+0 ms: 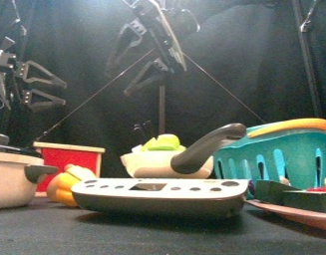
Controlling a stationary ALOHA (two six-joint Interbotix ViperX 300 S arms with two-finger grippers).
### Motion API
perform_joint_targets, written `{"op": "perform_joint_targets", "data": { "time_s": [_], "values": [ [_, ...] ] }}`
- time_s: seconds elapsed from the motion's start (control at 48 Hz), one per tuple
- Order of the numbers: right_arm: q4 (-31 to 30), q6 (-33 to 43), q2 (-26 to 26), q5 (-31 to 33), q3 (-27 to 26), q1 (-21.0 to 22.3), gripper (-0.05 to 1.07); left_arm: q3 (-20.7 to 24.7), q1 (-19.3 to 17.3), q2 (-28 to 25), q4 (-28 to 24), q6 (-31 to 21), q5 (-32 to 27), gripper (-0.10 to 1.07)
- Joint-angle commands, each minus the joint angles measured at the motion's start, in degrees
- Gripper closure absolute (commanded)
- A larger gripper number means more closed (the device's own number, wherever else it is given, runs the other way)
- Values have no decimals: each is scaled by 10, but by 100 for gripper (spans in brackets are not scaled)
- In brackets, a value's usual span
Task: Grab eggshell from basket
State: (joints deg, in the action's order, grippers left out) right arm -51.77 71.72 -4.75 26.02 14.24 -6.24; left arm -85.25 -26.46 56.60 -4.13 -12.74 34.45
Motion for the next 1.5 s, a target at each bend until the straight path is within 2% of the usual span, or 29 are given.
{"op": "perform_joint_targets", "data": {
  "time_s": [0.0, 0.271, 0.354, 0.542, 0.75, 0.833, 1.042, 1.208, 1.292, 1.479],
  "values": [
    [4, 7, 68, 29, 33, 3, 6, 14, 3, -2, -1, 0, 3, -1],
    [27, 57, 203, 143, 159, 6, 7, 14, 5, -3, 0, 0, 3, -1],
    [29, 76, 242, 168, 204, 21, 7, 14, 4, -3, 0, 1, 2, -1],
    [54, 95, 297, 184, 283, 70, 7, 14, 3, -3, 0, 1, 2, -1],
    [93, 94, 345, 179, 341, 127, 7, 14, 2, -3, 0, 1, 1, -1],
    [120, 94, 358, 172, 360, 137, 8, 14, 2, -3, 0, 1, 1, -1],
    [185, 92, 371, 107, 410, 156, 8, 15, 1, -3, 0, 1, -2, -1],
    [221, 92, 367, 33, 446, 188, 8, 16, 0, -3, 0, 2, -2, -1],
    [236, 92, 363, -1, 457, 190, 8, 15, -1, -3, -1, 2, -2, -1],
    [257, 92, 342, -25, 467, 191, 8, 16, -5, -3, -1, 1, -4, -1]
  ]
}}
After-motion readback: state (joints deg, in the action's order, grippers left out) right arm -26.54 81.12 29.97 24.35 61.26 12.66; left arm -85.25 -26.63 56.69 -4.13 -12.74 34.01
